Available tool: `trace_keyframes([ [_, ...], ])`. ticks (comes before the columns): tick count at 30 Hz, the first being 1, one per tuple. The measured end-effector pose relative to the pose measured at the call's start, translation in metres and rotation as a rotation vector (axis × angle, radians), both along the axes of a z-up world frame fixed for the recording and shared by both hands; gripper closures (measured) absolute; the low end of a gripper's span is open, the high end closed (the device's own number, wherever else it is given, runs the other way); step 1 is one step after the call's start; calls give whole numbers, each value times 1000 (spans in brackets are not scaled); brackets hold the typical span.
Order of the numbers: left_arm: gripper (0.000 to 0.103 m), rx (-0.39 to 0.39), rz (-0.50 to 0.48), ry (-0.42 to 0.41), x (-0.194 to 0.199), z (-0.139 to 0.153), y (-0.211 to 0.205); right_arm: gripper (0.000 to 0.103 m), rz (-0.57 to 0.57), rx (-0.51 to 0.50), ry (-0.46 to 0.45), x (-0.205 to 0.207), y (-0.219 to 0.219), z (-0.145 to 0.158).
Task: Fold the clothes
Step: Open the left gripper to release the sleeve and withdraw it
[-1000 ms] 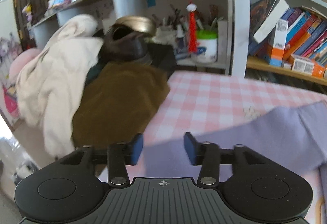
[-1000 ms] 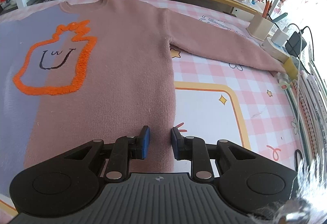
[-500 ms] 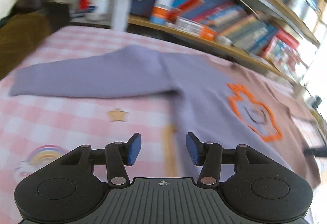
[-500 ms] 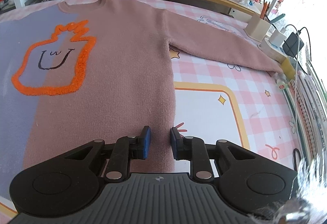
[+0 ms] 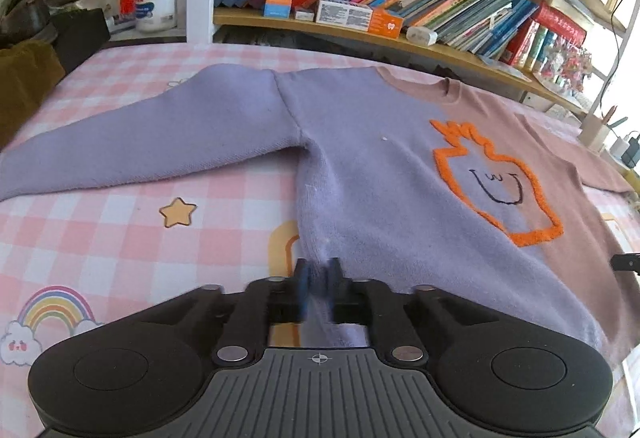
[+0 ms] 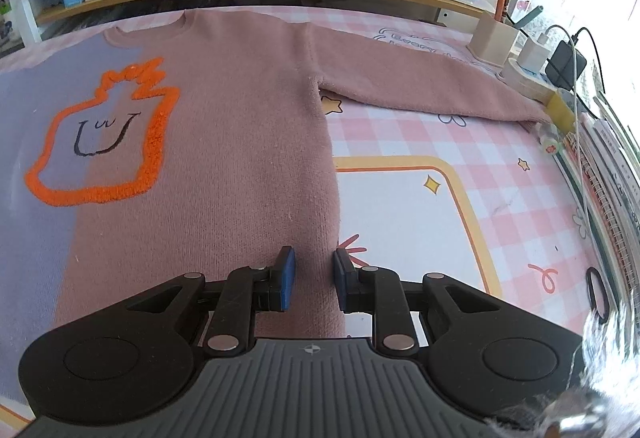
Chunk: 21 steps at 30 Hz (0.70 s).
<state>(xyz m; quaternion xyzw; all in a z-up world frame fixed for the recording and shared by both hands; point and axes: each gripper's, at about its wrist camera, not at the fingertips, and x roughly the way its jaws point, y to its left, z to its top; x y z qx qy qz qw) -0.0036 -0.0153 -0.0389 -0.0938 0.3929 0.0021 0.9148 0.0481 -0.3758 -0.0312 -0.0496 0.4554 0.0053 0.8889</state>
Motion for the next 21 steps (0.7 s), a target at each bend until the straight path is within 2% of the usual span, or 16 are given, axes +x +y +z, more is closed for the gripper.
trace_keyframes([
  [6,99,-25,12,-1,-1,1,6,87,-1,3,0,0,0,0],
  [21,96,29,42,10,-3,8,3,86,58,56,19,-3,-3,0],
])
